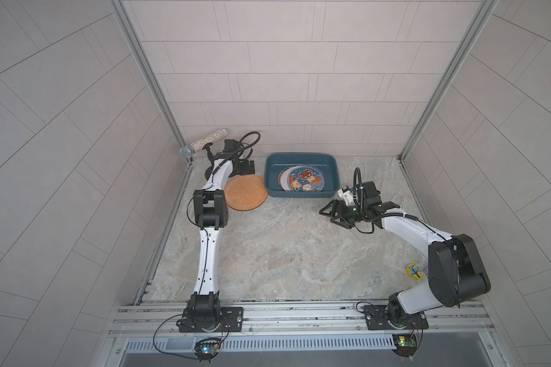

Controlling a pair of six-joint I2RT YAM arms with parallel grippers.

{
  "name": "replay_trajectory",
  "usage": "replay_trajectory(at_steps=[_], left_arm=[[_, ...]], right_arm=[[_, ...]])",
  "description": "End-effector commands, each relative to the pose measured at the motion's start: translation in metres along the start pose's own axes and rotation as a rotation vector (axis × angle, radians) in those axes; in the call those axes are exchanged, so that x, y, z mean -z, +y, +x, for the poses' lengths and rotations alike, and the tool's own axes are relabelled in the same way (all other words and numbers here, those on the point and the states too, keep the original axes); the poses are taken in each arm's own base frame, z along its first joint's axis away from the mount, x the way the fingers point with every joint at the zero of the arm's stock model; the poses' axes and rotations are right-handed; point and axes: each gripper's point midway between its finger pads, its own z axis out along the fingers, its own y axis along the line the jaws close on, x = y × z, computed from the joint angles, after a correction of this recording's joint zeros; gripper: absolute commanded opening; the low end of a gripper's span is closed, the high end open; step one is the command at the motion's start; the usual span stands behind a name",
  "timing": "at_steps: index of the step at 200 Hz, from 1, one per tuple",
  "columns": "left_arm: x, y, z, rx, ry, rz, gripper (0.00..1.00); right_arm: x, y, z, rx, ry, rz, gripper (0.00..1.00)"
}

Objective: Put the coasters into the storage box
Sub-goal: Move the coaster to the center of the board.

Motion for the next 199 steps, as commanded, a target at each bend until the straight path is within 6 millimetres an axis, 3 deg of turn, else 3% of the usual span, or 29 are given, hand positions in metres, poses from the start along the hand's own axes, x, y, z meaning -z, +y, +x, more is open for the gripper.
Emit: replay_trajectory(at_steps=[1, 37, 71, 167, 199], left_arm=[[-0.007, 0.013, 0.016, 0.030, 0.064, -0.037, 1.00], [-0.012, 0.009, 0.046, 0.026, 0.177, 0.000, 1.00], [-0.007, -0.008, 0.077, 0.014, 0.290, 0.052, 0.99], [0.072, -0.019, 0.165, 0.000, 0.528, 0.009, 0.92], [0.093, -0.033, 0.208, 0.015, 0.591, 0.043, 0.91]], right_arm=[[0.002, 0.004, -0.010, 0.009, -0.023, 0.002, 0.80], [0.002, 0.006, -0.011, 0.011, -0.022, -0.002, 0.79], [0.006, 0.008, -0.008, 0.014, -0.027, -0.004, 0.79], [0.022, 0.020, 0.002, 0.046, -0.038, -0.026, 0.79], [0.022, 0.022, 0.005, 0.056, -0.028, -0.030, 0.79]])
